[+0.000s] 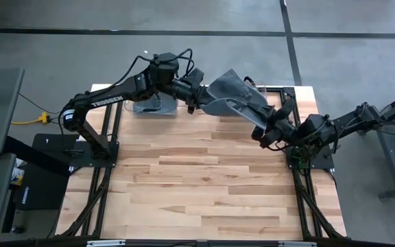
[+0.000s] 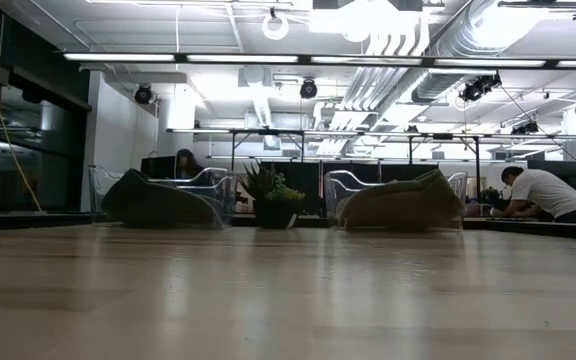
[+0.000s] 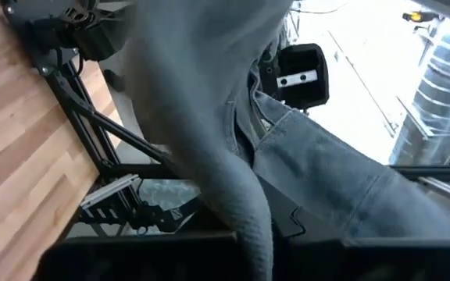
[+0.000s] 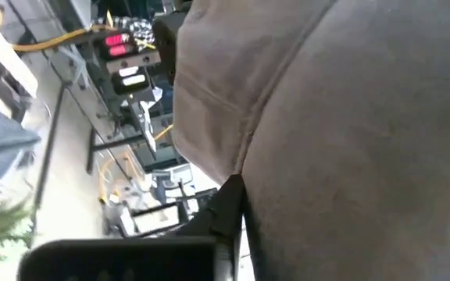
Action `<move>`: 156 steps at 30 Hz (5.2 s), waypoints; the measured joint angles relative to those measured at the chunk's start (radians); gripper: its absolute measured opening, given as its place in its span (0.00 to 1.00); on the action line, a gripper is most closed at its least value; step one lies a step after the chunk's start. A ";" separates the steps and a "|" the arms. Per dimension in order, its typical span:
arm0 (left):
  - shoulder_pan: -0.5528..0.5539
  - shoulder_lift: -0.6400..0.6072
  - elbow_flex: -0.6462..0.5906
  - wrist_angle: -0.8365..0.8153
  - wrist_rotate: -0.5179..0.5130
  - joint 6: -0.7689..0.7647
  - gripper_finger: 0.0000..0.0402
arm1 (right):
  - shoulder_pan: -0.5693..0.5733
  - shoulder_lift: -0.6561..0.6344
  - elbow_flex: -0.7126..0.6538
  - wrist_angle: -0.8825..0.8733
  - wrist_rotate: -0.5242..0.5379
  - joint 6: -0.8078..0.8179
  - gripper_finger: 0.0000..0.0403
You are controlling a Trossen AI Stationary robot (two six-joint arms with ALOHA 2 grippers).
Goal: Pick & Place hat
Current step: Put the gray cap into the left transparent bin
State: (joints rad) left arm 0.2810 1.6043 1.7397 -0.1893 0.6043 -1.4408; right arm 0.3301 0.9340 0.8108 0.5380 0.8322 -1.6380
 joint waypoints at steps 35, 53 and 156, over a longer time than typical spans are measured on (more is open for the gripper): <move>0.169 -0.004 -0.001 -0.020 -0.085 0.200 0.00 | 0.157 -0.001 0.000 0.006 0.502 0.395 0.42; 0.313 -0.140 -0.001 -0.221 -0.057 0.406 0.00 | 0.089 0.003 0.000 -0.228 0.420 0.921 0.42; 0.949 -0.322 -1.034 0.053 -0.052 1.023 0.00 | -0.213 0.107 0.000 -0.473 0.119 1.490 0.42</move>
State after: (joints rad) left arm 1.2297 1.2823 0.7054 -0.1366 0.5527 -0.4182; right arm 0.1174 1.0409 0.8108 0.0647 0.9512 -0.1478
